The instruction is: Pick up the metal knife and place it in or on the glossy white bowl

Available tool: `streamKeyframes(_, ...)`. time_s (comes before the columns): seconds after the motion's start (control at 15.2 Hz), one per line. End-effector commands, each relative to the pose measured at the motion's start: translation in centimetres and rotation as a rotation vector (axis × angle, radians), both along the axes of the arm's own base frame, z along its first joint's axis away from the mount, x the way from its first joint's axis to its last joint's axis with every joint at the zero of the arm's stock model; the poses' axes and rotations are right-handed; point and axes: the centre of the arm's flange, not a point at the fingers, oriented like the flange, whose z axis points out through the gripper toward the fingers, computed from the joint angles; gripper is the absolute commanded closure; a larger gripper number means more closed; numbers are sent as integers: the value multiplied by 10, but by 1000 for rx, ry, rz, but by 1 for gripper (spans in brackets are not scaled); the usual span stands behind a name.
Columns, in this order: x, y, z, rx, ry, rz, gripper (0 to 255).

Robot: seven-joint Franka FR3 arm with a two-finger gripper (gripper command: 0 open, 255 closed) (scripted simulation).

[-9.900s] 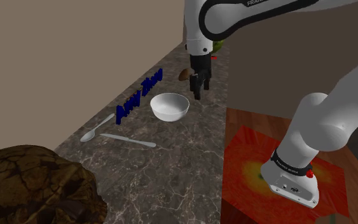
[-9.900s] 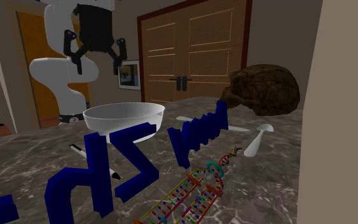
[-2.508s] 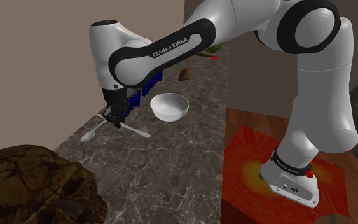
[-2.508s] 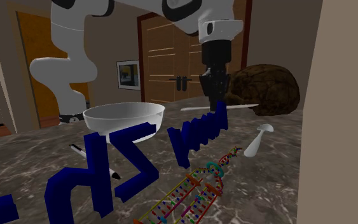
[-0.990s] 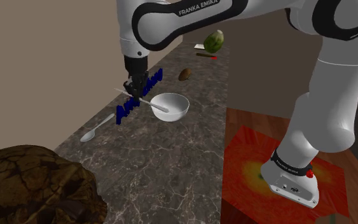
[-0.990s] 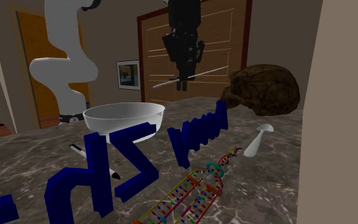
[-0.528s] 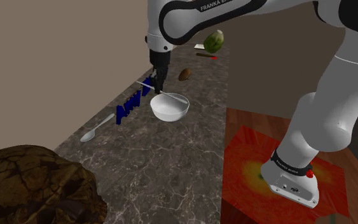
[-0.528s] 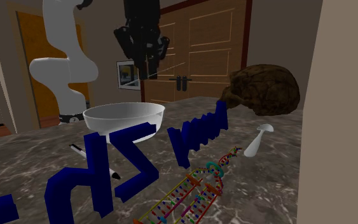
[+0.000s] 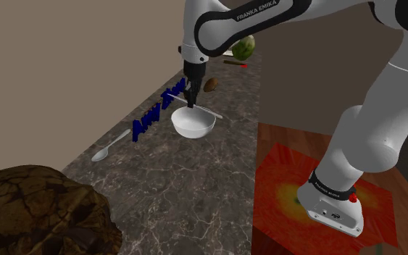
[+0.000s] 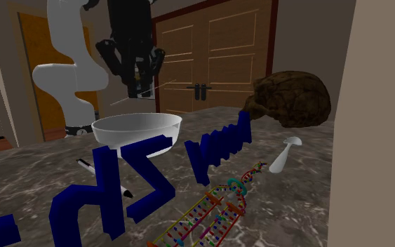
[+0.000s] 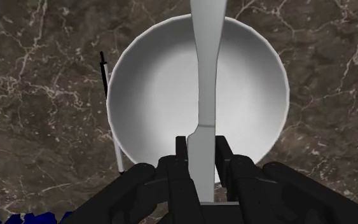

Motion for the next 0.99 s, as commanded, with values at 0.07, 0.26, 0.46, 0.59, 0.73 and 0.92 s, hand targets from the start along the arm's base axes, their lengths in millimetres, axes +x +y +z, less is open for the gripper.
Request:
streamKeyframes(0.07, -1, 0, -16, 0, 0, 0, 255)
streamKeyframes(0.26, -1, 0, -32, 0, 0, 0, 255)
streamKeyframes(0.46, -1, 0, -48, 0, 0, 0, 255)
streamKeyframes(0.59, -1, 0, -55, 0, 0, 0, 255)
streamKeyframes(0.73, -1, 0, -55, 0, 0, 0, 255)
streamKeyframes(0.92, -1, 0, -55, 0, 0, 0, 255)
